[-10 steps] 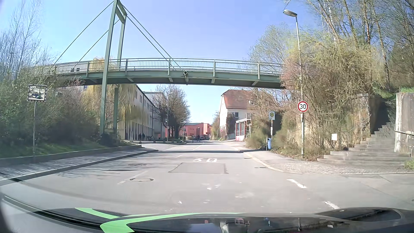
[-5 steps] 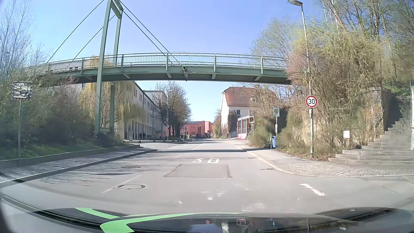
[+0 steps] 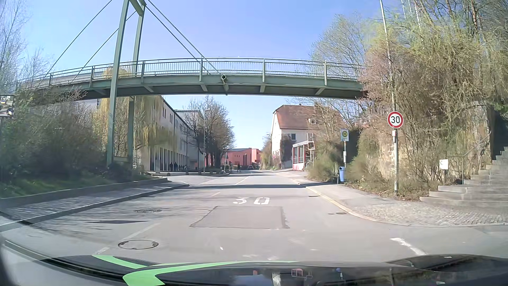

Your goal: Follow the waypoints while adhering to traffic rules and regulations

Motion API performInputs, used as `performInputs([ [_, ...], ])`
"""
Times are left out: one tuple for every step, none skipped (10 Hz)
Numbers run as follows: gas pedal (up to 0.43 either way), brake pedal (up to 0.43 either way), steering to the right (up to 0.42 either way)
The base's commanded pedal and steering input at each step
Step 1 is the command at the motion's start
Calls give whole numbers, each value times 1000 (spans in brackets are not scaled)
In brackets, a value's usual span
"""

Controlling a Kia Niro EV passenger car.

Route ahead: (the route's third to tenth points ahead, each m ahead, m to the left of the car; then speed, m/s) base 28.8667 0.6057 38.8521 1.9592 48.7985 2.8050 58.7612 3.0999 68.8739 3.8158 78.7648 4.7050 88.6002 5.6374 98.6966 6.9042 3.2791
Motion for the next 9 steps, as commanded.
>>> performInputs([
  [390,0,-6],
  [390,0,-6],
  [390,0,-6],
  [390,0,-6],
  [390,0,-6],
  [390,0,-6],
  [390,0,-6],
  [390,0,-5],
  [390,0,-5],
])
